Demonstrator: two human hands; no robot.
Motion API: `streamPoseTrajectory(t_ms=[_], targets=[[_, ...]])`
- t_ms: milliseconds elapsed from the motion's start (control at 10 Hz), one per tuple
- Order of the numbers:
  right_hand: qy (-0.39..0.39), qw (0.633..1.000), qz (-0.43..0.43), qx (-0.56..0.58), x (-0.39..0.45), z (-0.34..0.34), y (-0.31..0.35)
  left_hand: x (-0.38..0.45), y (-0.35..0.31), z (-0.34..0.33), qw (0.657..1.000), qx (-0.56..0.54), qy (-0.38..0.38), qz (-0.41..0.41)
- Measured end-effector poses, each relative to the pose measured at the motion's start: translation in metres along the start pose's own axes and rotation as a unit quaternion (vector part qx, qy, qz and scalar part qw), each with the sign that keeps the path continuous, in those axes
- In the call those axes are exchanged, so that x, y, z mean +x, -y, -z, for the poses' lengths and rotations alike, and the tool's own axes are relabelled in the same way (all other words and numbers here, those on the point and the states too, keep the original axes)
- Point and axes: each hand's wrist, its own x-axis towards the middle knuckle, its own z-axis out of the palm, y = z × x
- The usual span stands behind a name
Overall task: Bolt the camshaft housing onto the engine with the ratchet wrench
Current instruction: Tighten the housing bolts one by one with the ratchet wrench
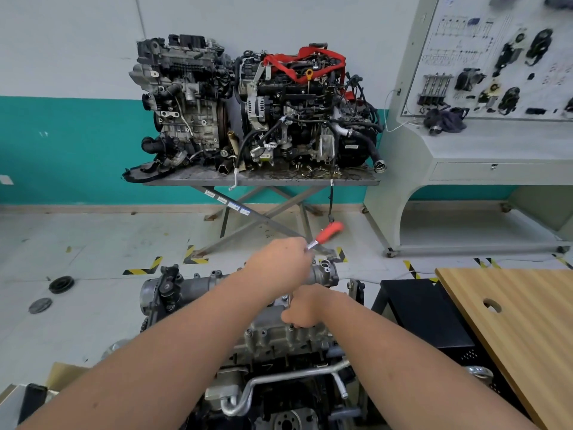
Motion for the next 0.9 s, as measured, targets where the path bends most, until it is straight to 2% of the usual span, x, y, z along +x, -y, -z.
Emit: streamPoseTrajectory(t_ms=[100, 200, 300, 400, 500, 600, 700, 800, 900], targets=[[-0.004, 1.0, -0.004, 0.006, 0.002, -0.001, -0.001, -0.005, 0.003, -0.009, 0.985, 0.144, -0.057, -0.074], [-0.06, 0.998, 0.025, 0.018, 0.001, -0.005, 0.001, -0.013, 0.023, -0.019, 0.939, 0.177, -0.209, -0.207], [-0.095, 0.991, 0.039, 0.082, 0.001, -0.004, 0.003, -0.022, 0.036, -0.033, 0.896, 0.137, -0.315, -0.28], [-0.064, 0.99, -0.025, 0.126, 0.002, -0.004, 0.006, -0.033, 0.038, -0.049, 0.923, -0.116, -0.299, -0.211], [-0.026, 0.996, -0.002, 0.084, 0.007, -0.004, 0.004, -0.04, 0.029, -0.062, 0.892, -0.347, -0.246, -0.155], [-0.021, 0.999, 0.013, 0.031, 0.008, -0.005, 0.0, -0.035, 0.012, -0.061, 0.802, -0.56, -0.203, -0.045], [-0.028, 0.999, 0.016, 0.019, 0.011, -0.004, 0.0, -0.031, 0.008, -0.058, 0.705, -0.689, -0.157, 0.071], [-0.024, 0.999, 0.025, -0.009, 0.007, -0.005, 0.003, -0.018, 0.017, -0.04, 0.65, -0.736, -0.092, 0.164], [-0.026, 0.999, 0.02, 0.002, 0.007, -0.003, 0.001, -0.01, 0.022, -0.027, 0.707, -0.679, -0.04, 0.193]])
